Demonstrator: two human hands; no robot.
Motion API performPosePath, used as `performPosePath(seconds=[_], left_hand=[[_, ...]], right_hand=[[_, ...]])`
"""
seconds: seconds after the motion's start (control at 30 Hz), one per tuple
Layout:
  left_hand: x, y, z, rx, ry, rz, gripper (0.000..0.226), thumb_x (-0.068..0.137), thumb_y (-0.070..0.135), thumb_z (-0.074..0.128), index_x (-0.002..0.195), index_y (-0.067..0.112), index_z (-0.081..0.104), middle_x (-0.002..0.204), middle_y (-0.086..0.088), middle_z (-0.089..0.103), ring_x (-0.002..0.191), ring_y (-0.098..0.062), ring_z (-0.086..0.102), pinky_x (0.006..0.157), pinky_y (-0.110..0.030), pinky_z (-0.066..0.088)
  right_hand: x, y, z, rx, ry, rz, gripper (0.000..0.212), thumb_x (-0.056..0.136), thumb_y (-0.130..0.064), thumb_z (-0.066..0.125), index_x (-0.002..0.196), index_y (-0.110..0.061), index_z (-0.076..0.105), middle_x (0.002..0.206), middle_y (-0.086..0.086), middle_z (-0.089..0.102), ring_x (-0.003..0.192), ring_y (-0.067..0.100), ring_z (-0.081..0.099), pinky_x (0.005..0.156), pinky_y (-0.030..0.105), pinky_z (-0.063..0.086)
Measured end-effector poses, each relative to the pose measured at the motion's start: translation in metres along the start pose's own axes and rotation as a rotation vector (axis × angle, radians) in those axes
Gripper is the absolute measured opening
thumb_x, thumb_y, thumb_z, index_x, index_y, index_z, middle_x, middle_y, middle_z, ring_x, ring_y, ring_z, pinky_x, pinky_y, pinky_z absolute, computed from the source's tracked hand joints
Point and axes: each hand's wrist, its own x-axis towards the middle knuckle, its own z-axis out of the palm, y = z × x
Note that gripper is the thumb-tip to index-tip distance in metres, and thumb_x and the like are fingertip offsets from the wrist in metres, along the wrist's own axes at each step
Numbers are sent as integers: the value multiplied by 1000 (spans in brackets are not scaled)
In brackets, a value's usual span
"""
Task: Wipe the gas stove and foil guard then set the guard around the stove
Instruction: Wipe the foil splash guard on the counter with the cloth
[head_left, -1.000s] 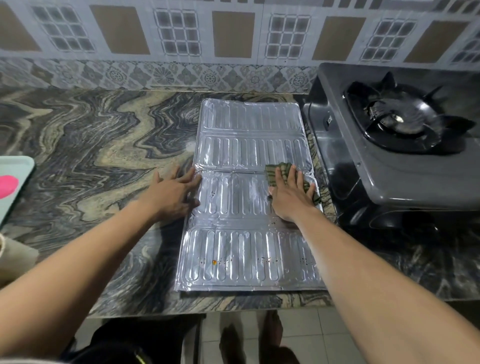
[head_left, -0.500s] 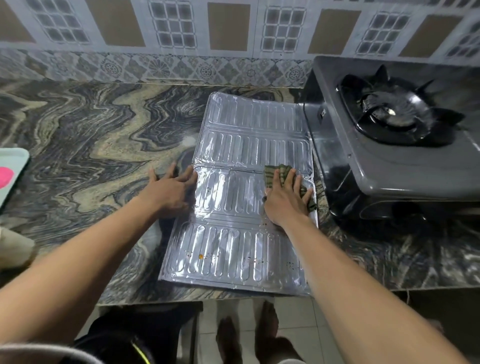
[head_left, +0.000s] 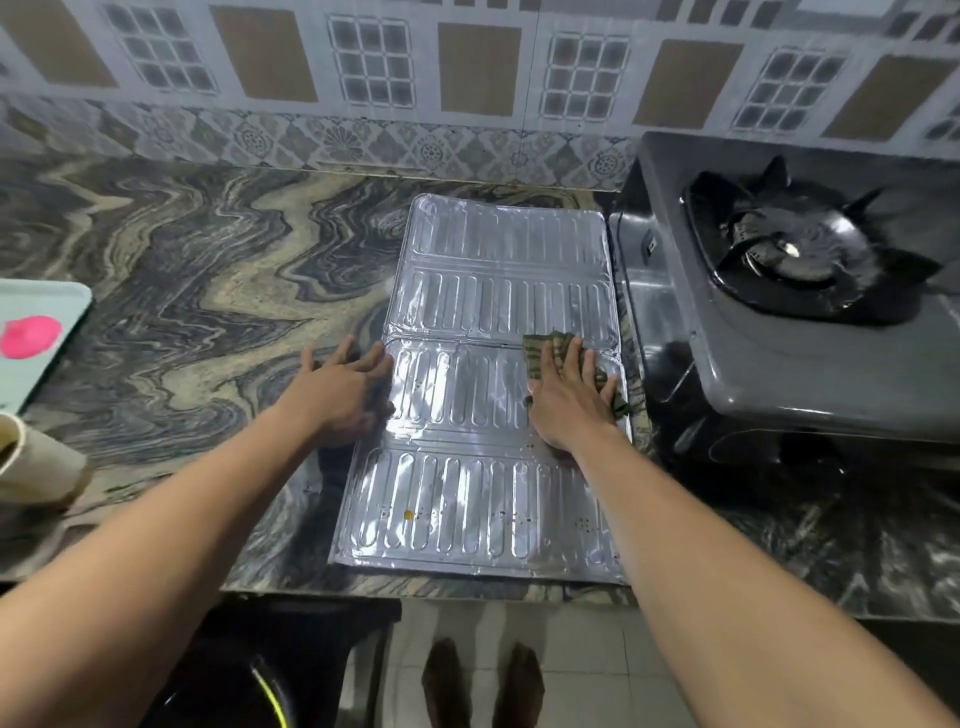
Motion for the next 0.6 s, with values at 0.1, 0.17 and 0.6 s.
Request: performPosePath(seconds=[0.1,0.17,0.6], left_hand=[[-2,3,0,9,-37,-22,78,99,56,37,159,25,-1,163,8,-14,151,-30,-12,112,-71,-6],[-2,7,0,18,-42,-35,77,99,55,36,159,25,-2,163,8,-15,151,-30,-12,112,-72,-6],[-7,14,-1,33,-41,-68,80,98,58,33,158,23,-6,163,6,-15,150,-33,-14,106,-76,-9]], right_hand=[[2,2,-1,-6,5,-26,69,106,-35,27,156,-22,-18,160,12,-31,148,34,-25,116,64,-12],[3,3,-2,-10,7,-40,71,105,-36,29,156,-21,-18,160,13,-30,148,34,-25,115,63,-13],[-31,-4,14,-45,1,-58,71,105,-38,31,158,-19,-12,162,14,-22,150,34,-20,117,63,-7]])
